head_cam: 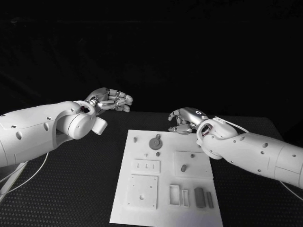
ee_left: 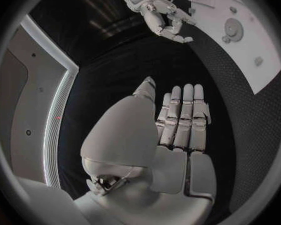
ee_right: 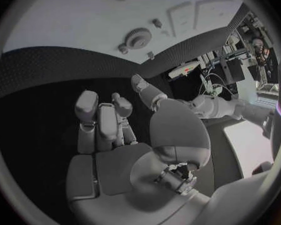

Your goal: Assemble the parts on the task board

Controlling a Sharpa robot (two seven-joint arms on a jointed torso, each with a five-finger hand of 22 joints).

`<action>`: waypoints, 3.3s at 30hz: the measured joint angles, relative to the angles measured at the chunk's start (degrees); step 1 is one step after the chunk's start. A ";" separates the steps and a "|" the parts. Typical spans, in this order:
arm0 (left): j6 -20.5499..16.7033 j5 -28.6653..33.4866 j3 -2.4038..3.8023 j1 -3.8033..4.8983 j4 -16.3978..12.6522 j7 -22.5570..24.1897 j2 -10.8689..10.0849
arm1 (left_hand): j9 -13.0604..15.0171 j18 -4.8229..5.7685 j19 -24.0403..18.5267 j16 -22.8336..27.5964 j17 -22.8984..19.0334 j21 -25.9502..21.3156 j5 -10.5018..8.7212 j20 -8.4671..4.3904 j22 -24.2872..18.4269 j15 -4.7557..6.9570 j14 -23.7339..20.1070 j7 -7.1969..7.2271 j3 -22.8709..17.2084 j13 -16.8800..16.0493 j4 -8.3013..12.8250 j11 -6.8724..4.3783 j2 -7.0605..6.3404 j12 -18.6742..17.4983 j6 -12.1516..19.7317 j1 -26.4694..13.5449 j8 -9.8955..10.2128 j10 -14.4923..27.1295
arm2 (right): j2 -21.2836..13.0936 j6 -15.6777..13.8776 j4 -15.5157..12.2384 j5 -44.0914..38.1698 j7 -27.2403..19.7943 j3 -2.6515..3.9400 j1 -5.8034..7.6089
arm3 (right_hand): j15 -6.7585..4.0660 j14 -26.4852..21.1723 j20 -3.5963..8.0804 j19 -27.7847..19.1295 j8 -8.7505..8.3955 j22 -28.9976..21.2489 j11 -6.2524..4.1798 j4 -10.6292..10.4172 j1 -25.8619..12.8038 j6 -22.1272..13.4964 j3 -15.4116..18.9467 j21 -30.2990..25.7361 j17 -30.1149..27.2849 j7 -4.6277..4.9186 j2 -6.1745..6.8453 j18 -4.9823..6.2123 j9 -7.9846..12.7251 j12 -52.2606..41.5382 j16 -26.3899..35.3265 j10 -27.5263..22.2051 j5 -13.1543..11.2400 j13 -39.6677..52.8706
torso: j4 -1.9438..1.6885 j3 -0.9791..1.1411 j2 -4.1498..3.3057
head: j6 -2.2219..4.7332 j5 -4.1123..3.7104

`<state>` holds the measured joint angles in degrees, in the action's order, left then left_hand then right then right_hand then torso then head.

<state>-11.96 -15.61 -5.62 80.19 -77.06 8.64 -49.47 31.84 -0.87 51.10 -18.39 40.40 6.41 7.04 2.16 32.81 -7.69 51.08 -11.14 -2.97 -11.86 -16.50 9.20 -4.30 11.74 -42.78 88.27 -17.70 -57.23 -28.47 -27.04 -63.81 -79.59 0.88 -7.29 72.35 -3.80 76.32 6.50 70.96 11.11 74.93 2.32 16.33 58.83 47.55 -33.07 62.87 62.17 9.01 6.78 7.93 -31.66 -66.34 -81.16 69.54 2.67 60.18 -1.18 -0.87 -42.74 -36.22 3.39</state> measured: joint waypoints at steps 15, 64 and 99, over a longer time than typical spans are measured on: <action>1.49 -0.03 -0.02 -0.03 3.94 0.89 0.29 | 0.60 0.00 -0.31 2.22 -0.18 -1.22 0.00 0.31 -0.21 -0.61 -0.61 1.33 -0.31 -0.11 0.00 -0.93 0.76 -1.61 -1.95 0.76 0.00 -1.55 | -8.74 11.10 5.37 20.92 -11.36 0.95 0.92 | 0.46 -13.27 -3.73 -11.85 0.33 -0.66 0.24 0.50 0.65 -0.85 3.68 -6.75 -5.63 -0.22 0.29 0.10 -0.77 5.71 7.84 -10.72 0.00 -1.26 | 1.91 0.71 1.31 | 0.56 0.18; 1.29 -2.69 -0.04 -0.63 4.44 0.80 -0.01 | 0.71 0.00 0.11 2.88 -0.12 -1.44 -0.88 0.30 -0.16 -0.60 0.41 1.12 0.01 -0.10 0.00 -0.72 -0.22 -2.71 -2.15 2.20 0.43 -2.57 | -5.50 4.94 13.14 19.75 -14.06 0.94 -9.25 | 0.56 -11.53 -4.82 -9.62 0.32 0.01 0.64 0.27 2.24 -2.02 7.53 -4.96 -4.01 0.61 1.02 1.41 -1.42 2.37 4.72 -9.61 0.00 -1.08 | 2.97 1.31 1.74 | -0.88 -0.80; 1.30 -2.71 -0.04 -0.63 3.93 0.76 -0.23 | 0.74 0.00 0.32 2.87 -0.07 -1.44 -0.88 0.09 -0.16 -0.60 0.41 0.92 0.16 -0.11 -0.16 -0.72 -0.22 -2.92 -2.35 2.20 0.43 -2.57 | -2.19 3.72 16.42 20.54 -14.36 0.95 -11.54 | -0.60 -9.97 -4.04 -8.21 3.14 -0.01 -0.60 0.27 3.27 1.96 7.53 -3.64 -4.06 -2.70 -1.93 1.89 -3.13 1.10 3.72 -7.98 0.00 -1.84 | 2.94 1.41 1.75 | -1.35 -0.27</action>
<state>-10.66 -18.32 -5.66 79.56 -73.13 9.40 -49.70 32.58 -0.87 51.41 -15.52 40.34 4.98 6.16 2.25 32.65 -8.29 51.49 -10.23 -2.81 -11.97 -16.66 8.48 -4.52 8.82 -45.14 90.47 -17.27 -59.80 -30.66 -23.32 -47.39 -59.05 -13.48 -6.34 60.82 -4.39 66.35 2.46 62.75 14.25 74.92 1.72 16.59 62.10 49.51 -25.54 59.23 58.11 6.31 4.86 9.82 -34.80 -65.24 -77.44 61.56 2.66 58.34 1.76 0.54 -40.99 -37.57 3.11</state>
